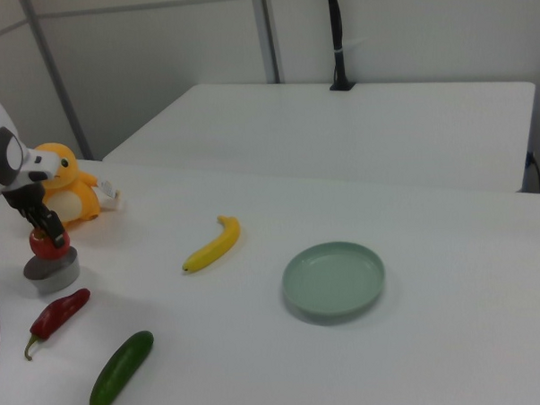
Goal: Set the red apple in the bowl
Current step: 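Carry the red apple over the grey bowl and lower it in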
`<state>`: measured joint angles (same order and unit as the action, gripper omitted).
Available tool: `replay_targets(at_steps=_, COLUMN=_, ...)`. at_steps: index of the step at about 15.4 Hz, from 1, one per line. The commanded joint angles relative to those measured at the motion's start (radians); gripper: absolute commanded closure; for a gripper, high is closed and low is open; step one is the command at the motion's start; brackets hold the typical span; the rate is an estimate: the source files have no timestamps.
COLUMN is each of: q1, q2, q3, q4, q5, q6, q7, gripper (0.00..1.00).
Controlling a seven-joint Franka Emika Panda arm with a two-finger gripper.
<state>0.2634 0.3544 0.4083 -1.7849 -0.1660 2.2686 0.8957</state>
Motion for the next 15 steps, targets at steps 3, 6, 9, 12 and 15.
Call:
replay_targets(at_steps=3, q1=0.008, q2=0.052, q3=-0.005, q4=0.013, q5=-0.064, q6=0.022, q7=0.019, gripper=0.0)
replay_targets(at_steps=6, q1=0.008, q2=0.051, q3=-0.003, q4=0.016, q5=-0.066, q6=0.022, q7=0.017, gripper=0.0)
replay_targets(at_steps=9, q1=0.005, q2=0.043, q3=-0.003, q4=0.018, q5=-0.067, q6=0.02, q7=0.017, gripper=0.0)
replay_targets(at_steps=12, q1=-0.007, q2=-0.003, q3=-0.003, q4=0.016, q5=-0.066, q6=0.006, q7=0.014, gripper=0.0)
replay_targets(at_steps=15, q1=-0.052, q2=-0.069, q3=-0.006, q4=0.012, q5=-0.064, q6=-0.055, q7=0.006, gripper=0.0)
